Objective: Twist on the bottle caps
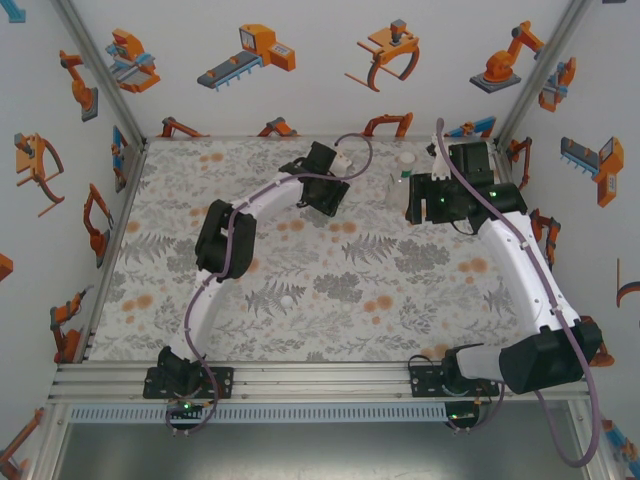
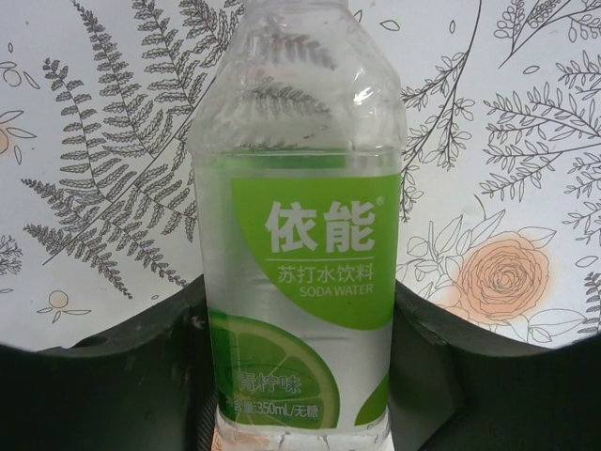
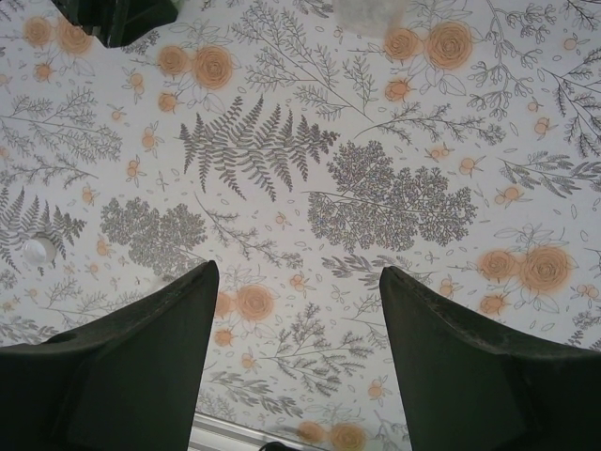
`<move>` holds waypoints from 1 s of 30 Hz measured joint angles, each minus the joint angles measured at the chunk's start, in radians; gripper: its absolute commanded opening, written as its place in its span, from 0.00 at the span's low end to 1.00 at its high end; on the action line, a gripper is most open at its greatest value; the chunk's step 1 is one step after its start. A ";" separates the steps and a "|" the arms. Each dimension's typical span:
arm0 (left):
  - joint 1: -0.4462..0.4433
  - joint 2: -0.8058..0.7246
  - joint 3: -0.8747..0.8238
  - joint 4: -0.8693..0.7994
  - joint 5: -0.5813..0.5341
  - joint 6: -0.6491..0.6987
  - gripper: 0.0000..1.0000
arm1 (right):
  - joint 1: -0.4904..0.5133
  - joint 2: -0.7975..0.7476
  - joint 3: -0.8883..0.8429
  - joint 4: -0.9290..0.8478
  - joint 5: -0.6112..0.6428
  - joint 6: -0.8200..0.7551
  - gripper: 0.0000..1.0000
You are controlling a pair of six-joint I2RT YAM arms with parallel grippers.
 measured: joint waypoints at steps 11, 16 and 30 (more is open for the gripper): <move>0.000 -0.344 -0.480 0.169 0.031 -0.001 0.16 | 0.023 -0.080 -0.093 0.036 -0.003 0.031 0.61; -0.005 -0.575 -0.664 0.241 0.033 -0.005 0.12 | 0.059 -0.118 -0.131 0.059 -0.004 0.057 0.60; -0.073 -1.079 -1.011 0.282 0.019 -0.039 0.06 | 0.328 -0.169 -0.317 0.178 0.036 0.185 0.56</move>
